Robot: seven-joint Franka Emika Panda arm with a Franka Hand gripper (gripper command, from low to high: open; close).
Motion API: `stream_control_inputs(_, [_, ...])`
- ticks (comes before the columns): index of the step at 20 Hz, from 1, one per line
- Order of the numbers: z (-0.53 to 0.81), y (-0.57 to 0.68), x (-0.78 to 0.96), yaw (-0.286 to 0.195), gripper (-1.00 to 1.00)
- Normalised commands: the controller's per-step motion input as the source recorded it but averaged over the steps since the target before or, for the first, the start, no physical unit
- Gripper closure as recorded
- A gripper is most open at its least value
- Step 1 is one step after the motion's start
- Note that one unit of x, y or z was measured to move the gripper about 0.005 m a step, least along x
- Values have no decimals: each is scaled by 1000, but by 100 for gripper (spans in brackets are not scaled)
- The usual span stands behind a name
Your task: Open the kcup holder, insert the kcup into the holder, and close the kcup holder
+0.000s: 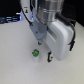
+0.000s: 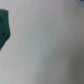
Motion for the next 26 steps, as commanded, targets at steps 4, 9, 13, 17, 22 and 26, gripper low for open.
stream_control_inputs(4, [-52, -428, 266, -211, -100])
stream_control_inputs(9, [-161, -228, 220, -161, -100])
stream_control_inputs(13, [-129, -110, 150, -140, -100])
stream_control_inputs(17, [-4, -530, 228, -186, -100])
stream_control_inputs(22, [-28, -420, 58, -86, -100])
stream_control_inputs(26, [-21, -452, 171, -107, -100])
